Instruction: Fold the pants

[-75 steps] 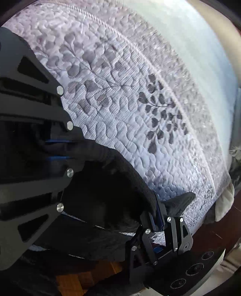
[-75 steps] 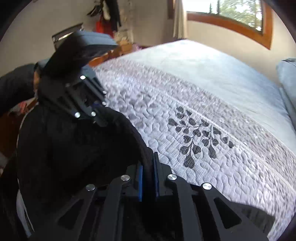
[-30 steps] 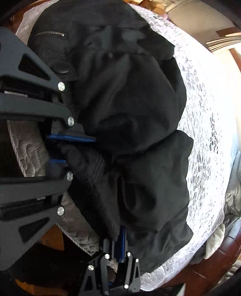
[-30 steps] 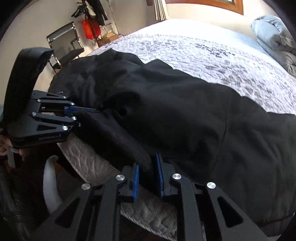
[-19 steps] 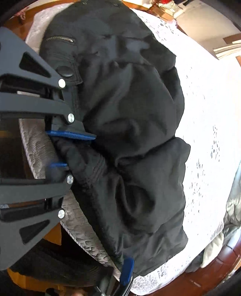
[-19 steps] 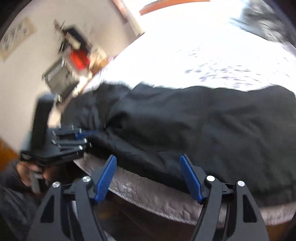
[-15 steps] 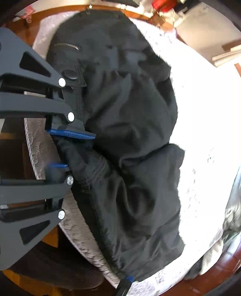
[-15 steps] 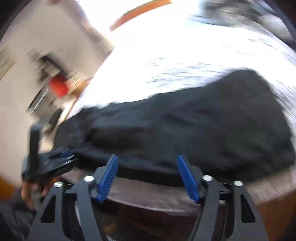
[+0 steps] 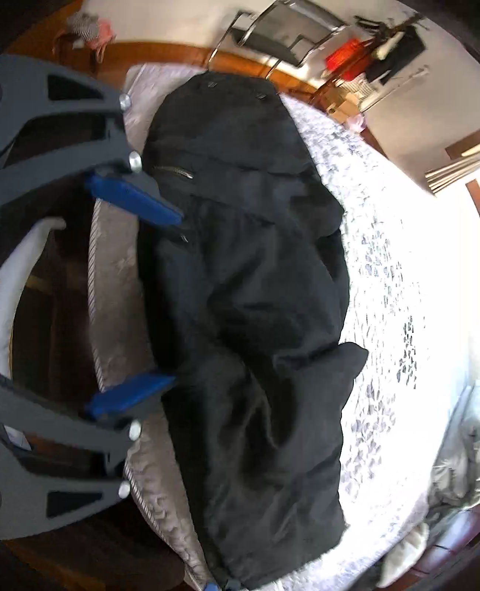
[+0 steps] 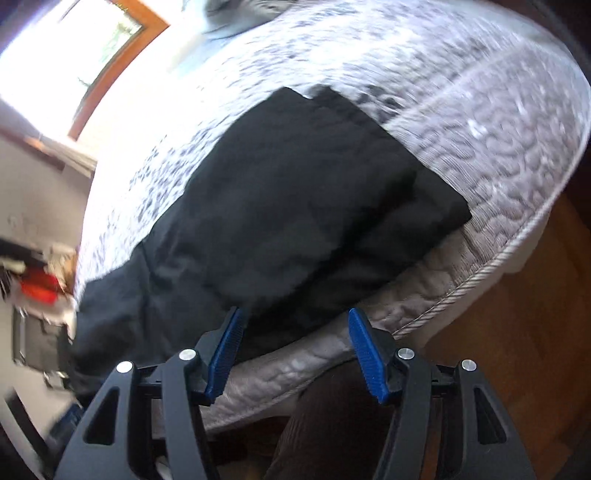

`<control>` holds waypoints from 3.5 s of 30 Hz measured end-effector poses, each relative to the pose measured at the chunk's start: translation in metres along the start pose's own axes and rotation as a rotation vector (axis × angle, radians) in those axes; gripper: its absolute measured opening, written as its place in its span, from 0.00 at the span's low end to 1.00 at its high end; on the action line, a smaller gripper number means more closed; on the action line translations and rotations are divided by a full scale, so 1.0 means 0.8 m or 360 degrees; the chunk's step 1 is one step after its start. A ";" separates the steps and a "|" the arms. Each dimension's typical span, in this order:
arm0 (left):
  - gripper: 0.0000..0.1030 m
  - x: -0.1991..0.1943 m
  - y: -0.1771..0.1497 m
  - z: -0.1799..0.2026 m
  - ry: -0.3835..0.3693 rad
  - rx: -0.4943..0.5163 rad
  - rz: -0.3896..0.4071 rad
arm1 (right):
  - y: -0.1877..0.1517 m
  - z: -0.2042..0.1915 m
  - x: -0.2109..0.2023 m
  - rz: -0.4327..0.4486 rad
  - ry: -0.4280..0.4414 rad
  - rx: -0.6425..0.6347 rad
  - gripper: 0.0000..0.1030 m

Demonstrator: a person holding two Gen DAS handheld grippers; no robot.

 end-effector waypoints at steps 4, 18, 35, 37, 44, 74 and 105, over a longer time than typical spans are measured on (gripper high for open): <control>0.88 -0.020 0.014 0.020 -0.0219 -0.0027 0.0106 | 0.006 0.012 0.012 -0.0034 0.0037 0.0103 0.59; 0.89 -0.005 0.063 0.143 -0.0342 0.0329 0.0159 | 0.042 0.042 -0.034 0.0086 0.0041 0.0242 0.52; 0.89 0.046 0.120 0.205 -0.0301 0.0188 0.0083 | 0.047 0.016 0.021 -0.0007 -0.0070 0.0167 0.50; 0.89 0.048 0.116 0.200 -0.0311 0.0174 0.0068 | 0.050 0.016 0.016 0.0018 -0.0071 0.0170 0.49; 0.89 0.060 0.106 0.184 -0.0325 0.0087 0.0026 | 0.065 0.026 0.016 0.0063 -0.0064 0.0205 0.40; 0.89 0.064 0.101 0.209 -0.0312 0.0154 0.0019 | 0.040 0.034 -0.053 0.0235 -0.0419 -0.0143 0.28; 0.91 0.086 0.084 0.191 -0.0286 0.0152 -0.0036 | 0.044 0.037 0.012 0.0024 -0.0128 0.0135 0.37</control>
Point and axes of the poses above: each gripper's, at about its wrist camera, not at the fingertips, and x roughly the way its jaws point, z to its right, y to its top, the point moved 9 cm from there along x, roughly the way its jaws point, and after that the axes turned 11 degrees about x, right-handed, at the moved point
